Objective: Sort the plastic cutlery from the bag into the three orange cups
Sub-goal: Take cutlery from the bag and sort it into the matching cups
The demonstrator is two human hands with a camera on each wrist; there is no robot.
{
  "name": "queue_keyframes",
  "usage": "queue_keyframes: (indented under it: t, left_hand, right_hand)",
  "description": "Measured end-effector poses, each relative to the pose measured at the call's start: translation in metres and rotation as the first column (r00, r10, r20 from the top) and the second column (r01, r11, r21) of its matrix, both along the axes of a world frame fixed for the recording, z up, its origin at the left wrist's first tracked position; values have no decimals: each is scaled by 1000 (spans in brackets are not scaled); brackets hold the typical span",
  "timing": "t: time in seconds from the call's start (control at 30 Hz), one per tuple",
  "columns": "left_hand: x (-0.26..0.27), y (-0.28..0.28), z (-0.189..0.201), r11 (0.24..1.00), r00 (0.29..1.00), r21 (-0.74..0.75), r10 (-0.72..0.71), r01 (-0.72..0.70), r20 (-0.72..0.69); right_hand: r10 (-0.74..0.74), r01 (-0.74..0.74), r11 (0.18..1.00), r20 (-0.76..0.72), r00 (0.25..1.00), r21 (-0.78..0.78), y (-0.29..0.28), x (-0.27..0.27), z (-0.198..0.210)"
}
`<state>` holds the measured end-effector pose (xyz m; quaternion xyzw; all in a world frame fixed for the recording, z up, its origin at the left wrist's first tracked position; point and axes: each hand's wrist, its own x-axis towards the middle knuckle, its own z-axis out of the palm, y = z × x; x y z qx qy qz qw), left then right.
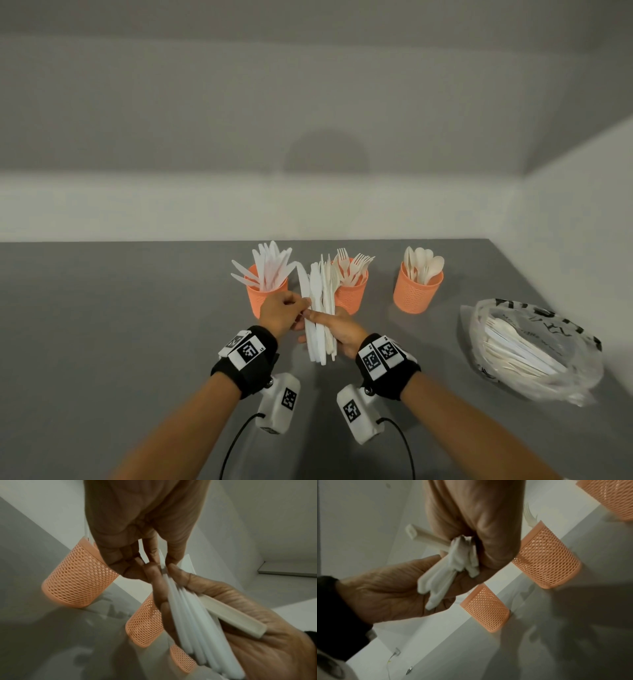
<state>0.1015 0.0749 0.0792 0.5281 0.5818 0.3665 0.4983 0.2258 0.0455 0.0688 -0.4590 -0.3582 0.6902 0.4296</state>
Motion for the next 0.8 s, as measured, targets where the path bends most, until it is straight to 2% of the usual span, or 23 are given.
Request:
queue_keyframes:
  t: [0.13, 0.3, 0.43, 0.6, 0.67, 0.8]
  left_hand:
    - [2, 7, -3, 994, 991, -10, 105, -105, 79]
    - [1, 12, 1, 985, 957, -6, 169, -173, 234]
    - [8, 13, -2, 980, 970, 49, 184, -193, 158]
    - [19, 2, 3, 995, 1000, 98, -21, 19, 14]
    - [22, 2, 1, 991, 999, 128, -30, 28, 17]
    - [25, 2, -2, 994, 995, 97, 42, -51, 88]
  right_hand:
    - [-64, 62, 998, -57, 996, -31, 5, 4, -4]
    - [-76, 80, 995, 68, 995, -52, 9, 13, -11]
    - [-132, 135, 991, 119, 984, -19, 15, 15, -15]
    - [-170, 169, 985, 174, 970, 26, 21, 14, -19]
    - [-148, 141, 989, 187, 971, 54, 21, 14, -17]
    - [-97, 74, 988, 167, 981, 137, 17, 15, -11]
